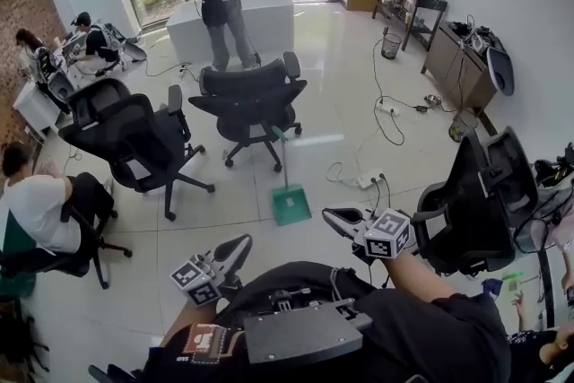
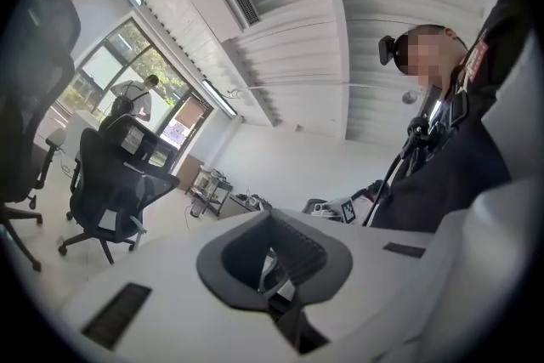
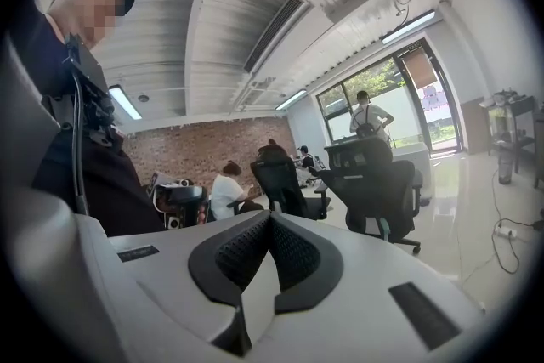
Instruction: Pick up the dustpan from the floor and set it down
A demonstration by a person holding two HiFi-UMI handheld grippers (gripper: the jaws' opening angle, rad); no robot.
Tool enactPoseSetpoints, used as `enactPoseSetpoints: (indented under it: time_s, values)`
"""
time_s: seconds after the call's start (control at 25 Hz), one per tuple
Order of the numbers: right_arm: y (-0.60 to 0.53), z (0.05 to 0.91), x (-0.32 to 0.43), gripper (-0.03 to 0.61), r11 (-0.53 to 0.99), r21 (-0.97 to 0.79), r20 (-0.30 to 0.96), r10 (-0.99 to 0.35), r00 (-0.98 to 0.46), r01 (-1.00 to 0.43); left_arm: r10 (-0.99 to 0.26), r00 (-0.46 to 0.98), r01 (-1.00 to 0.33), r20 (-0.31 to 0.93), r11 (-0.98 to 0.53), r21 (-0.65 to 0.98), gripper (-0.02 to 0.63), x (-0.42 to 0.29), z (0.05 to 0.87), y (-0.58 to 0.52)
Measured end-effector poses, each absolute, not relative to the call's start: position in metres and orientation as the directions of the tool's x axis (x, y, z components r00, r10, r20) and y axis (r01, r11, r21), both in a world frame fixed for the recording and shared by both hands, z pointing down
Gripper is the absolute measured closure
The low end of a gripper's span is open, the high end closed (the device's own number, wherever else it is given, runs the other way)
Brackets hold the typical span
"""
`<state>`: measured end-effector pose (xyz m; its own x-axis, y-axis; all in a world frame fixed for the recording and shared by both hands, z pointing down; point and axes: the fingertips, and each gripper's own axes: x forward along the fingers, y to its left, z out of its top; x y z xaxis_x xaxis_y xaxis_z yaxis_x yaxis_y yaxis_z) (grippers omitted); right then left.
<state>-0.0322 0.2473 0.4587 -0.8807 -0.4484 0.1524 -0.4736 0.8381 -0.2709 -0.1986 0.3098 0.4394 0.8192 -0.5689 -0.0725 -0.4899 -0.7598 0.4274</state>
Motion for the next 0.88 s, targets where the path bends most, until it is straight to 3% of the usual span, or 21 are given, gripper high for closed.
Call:
enactPoseSetpoints:
  time_s: [0.28, 0.48, 0.68, 0.88]
  values:
    - [0.111, 0.438, 0.09, 0.555, 0.892, -0.238, 0.102, -0.371, -0.923, -0.385, -0.643, 0.762, -0.562, -0.07, -0.712, 0.422, 0.606, -0.066, 0.423, 0.202]
    - [0.031, 0.454, 0.12, 0.555, 0.909, -0.227, 0.109, -0.333, -0.937, -0.35, -0.653, 0.757, -0.586, -0.027, -0.695, 0.416, 0.606, -0.028, 0.435, 0.135]
    - [-0.061, 0.483, 0.068, 0.555, 0.903, -0.256, 0.143, -0.317, -0.938, -0.344, -0.667, 0.745, -0.599, -0.021, -0.681, 0.421, 0.606, -0.08, 0.455, 0.041]
    - [-0.181, 0.488, -0.046, 0.555, 0.871, -0.244, 0.169, -0.396, -0.903, -0.428, -0.621, 0.783, -0.552, -0.04, -0.723, 0.415, 0.606, -0.203, 0.477, -0.083]
